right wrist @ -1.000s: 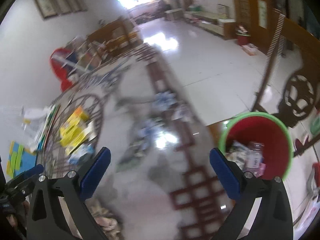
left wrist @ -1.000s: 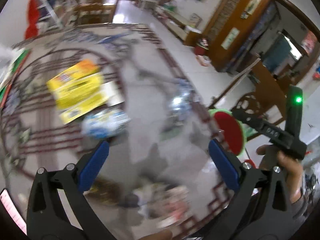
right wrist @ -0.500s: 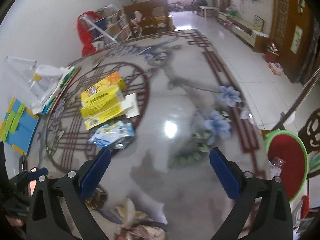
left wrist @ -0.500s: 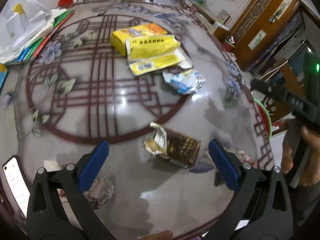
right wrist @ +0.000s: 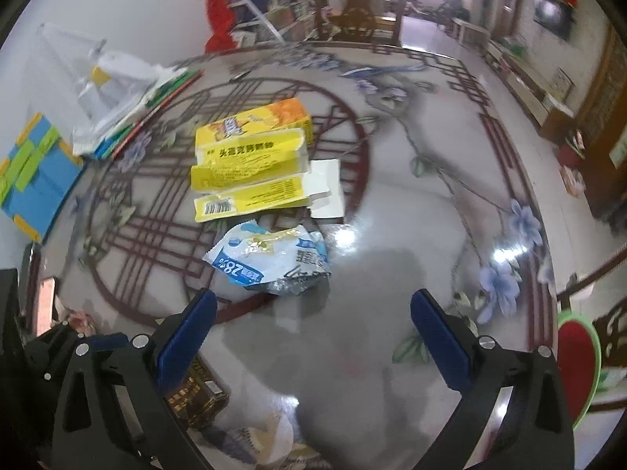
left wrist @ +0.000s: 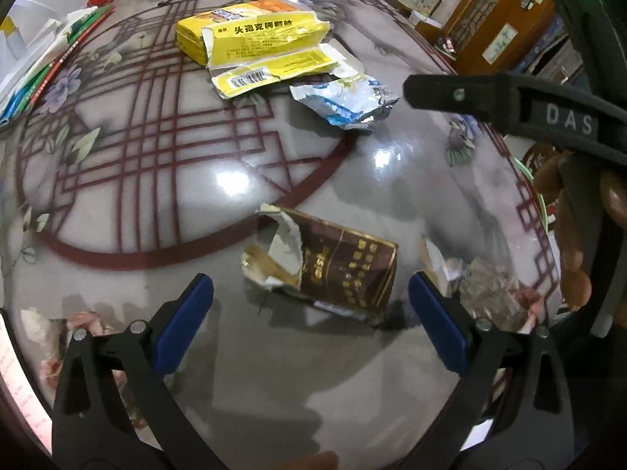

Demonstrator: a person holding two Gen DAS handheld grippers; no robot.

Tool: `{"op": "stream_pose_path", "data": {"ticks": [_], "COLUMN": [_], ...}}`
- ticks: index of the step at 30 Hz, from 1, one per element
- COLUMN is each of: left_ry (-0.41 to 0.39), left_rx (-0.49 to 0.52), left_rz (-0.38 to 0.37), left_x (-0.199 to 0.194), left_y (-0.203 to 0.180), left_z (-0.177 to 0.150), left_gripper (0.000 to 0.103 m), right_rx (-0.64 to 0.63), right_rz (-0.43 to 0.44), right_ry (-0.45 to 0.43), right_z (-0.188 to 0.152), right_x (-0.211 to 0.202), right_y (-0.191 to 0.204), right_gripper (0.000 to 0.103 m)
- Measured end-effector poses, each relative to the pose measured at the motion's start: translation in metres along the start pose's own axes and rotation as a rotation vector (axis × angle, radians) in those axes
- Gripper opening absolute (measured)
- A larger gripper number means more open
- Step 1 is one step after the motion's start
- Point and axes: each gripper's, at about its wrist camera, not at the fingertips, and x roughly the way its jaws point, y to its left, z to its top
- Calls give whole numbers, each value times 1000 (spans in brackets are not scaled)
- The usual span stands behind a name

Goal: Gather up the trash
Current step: 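Grasp the brown cigarette pack with the left tool while the right tool grasps the milk packet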

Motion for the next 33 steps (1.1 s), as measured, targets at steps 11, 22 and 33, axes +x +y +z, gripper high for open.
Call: {"op": "stream_pose_path", "data": {"ticks": [11, 22, 33], "left_ry": [-27, -46, -55], "left_rx": [-1, 70, 55], "left_rz": [52, 114, 109], "left_x": [9, 13, 8], "left_y": [-9, -17, -10], "left_z": [-9, -11, -8], "left_gripper": [97, 96, 76], "right_rx": [-166, -206, -201], "right_rz": [54, 51, 70], "right_ry": [39, 93, 96], "right_z": [9, 8, 9], "right_x": [42, 65, 61], "right_y": [20, 32, 32], "right_gripper": [95, 76, 57]}}
